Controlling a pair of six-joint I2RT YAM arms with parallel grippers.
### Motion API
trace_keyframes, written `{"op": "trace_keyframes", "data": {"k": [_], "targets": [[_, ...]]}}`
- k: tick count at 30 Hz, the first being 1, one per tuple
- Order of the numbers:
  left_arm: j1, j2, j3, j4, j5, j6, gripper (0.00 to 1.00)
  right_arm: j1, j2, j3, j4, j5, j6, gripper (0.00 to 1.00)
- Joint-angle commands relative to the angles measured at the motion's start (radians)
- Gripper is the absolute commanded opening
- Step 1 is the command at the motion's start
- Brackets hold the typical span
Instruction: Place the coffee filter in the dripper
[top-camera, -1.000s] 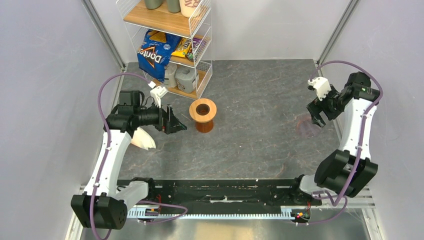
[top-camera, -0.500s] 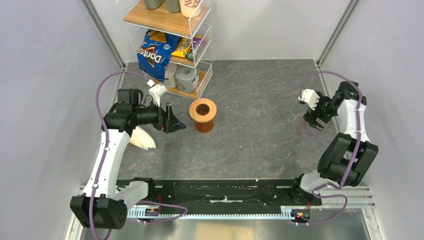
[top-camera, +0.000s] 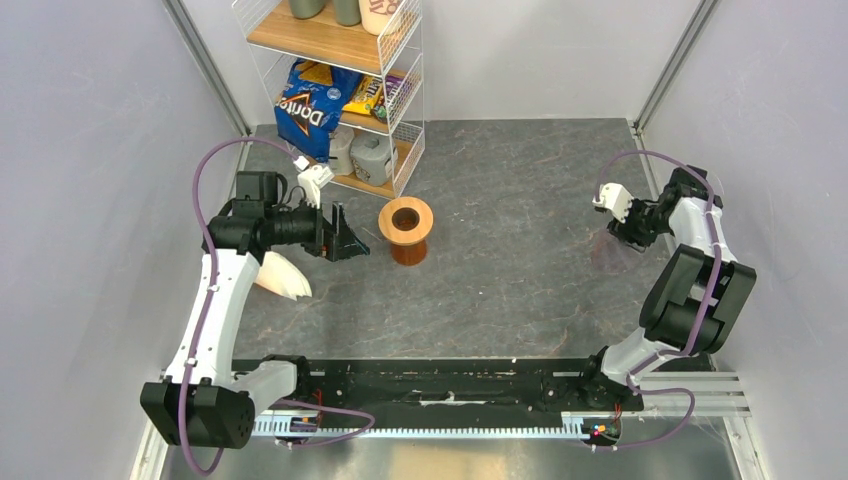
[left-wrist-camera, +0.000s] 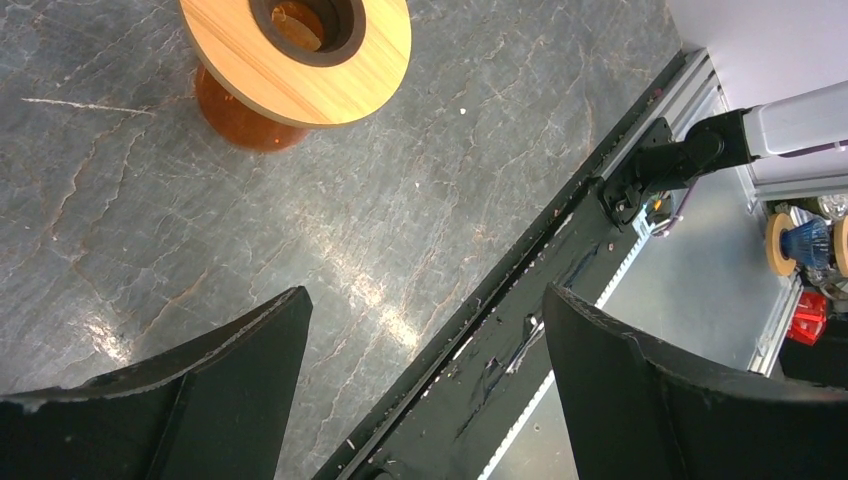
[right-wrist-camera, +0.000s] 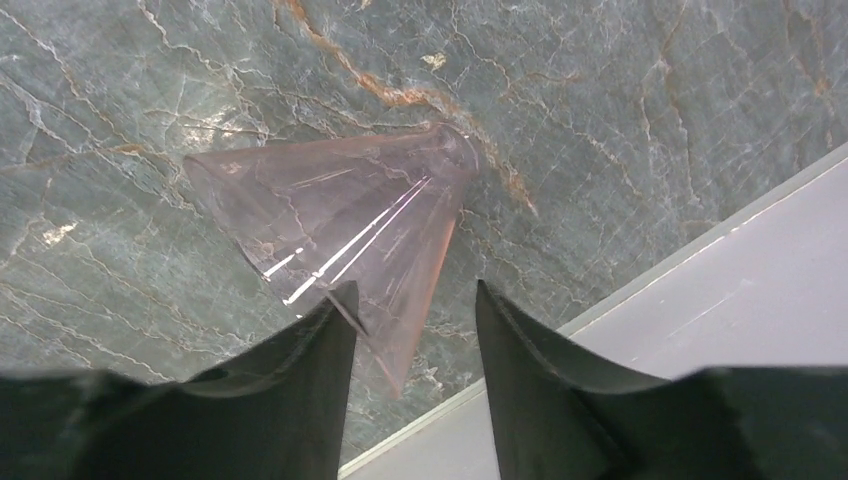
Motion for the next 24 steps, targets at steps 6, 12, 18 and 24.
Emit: {"op": "trace_keyframes", "data": {"k": [6,12,18,24], "targets": [[-0.001,0.010,0.051,-0.016,-0.013,0.015,0.91,-0.001,-0.037,0.053,-0.143,-0.056,-0.027,0.28],[-0.001,0.005,0.048,-0.013,-0.014,0.019,0.91,0.012,-0.149,0.222,-0.441,-0.136,0.092,0.00],[0.008,0.017,0.083,0.021,-0.077,-0.030,0.96,0.206,-0.217,0.462,-0.584,-0.130,0.668,0.00],[0.027,-0.006,0.114,0.069,-0.115,-0.161,1.00,0.410,-0.111,0.772,-0.674,-0.138,1.264,0.00]]}}
